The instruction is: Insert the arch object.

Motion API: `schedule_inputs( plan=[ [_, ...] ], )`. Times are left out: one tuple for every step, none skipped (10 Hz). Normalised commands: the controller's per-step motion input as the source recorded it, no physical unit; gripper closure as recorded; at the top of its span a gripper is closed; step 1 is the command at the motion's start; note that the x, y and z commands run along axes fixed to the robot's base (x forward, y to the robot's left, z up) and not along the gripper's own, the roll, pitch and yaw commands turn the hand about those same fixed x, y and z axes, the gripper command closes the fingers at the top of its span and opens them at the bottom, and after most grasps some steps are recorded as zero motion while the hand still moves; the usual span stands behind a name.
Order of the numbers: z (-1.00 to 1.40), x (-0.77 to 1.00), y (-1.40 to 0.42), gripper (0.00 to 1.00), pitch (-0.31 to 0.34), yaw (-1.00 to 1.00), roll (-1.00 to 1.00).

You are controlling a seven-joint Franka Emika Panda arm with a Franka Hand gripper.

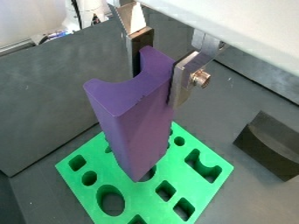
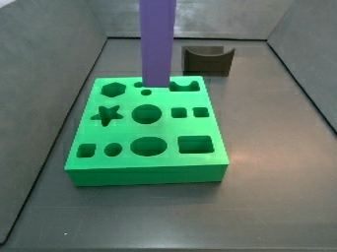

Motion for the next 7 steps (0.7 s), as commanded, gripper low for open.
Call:
schedule_inputs(
  plan=[
    [-0.17, 0.10, 0.03, 1.00, 0.000, -0.99, 0.00],
    [-0.17, 0.21, 0.09, 1.00, -0.006, -0.91, -0.02],
    [-0.13, 0.34, 0.17, 1.00, -0.017, -0.82, -0.04],
    [-0.10, 0.47, 0.26, 1.00, -0.016, -0.72, -0.04],
    [-0.15, 0.59, 0.41, 1.00, 0.000, -0.54, -0.01],
    [-0.16, 0.65, 0.47, 1.00, 0.000, -0.43, -0.04],
    [-0.16, 0.65, 0.52, 1.00, 0.000, -0.36, -0.07]
  ],
)
